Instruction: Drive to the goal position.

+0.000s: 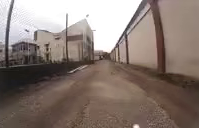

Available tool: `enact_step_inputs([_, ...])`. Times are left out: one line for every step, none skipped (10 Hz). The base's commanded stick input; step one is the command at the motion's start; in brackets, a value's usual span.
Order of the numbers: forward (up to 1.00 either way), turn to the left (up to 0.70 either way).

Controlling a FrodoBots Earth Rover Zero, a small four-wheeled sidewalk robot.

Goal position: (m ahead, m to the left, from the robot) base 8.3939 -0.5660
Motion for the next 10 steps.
enact_step_inputs([0.70, 0.00])
enact_step_inputs([0.70, 0.00])
enact_step_inputs([0.70, 0.00])
enact_step_inputs([0.70, 0.00])
enact_step_inputs([0.70, 0.00])
enact_step_inputs([0.70, 0.00])
enact_step_inputs([0.70, 0.00])
enact_step_inputs([0.70, 0.00])
enact_step_inputs([0.70, 0.00])
enact_step_inputs([0.70, 0.00])
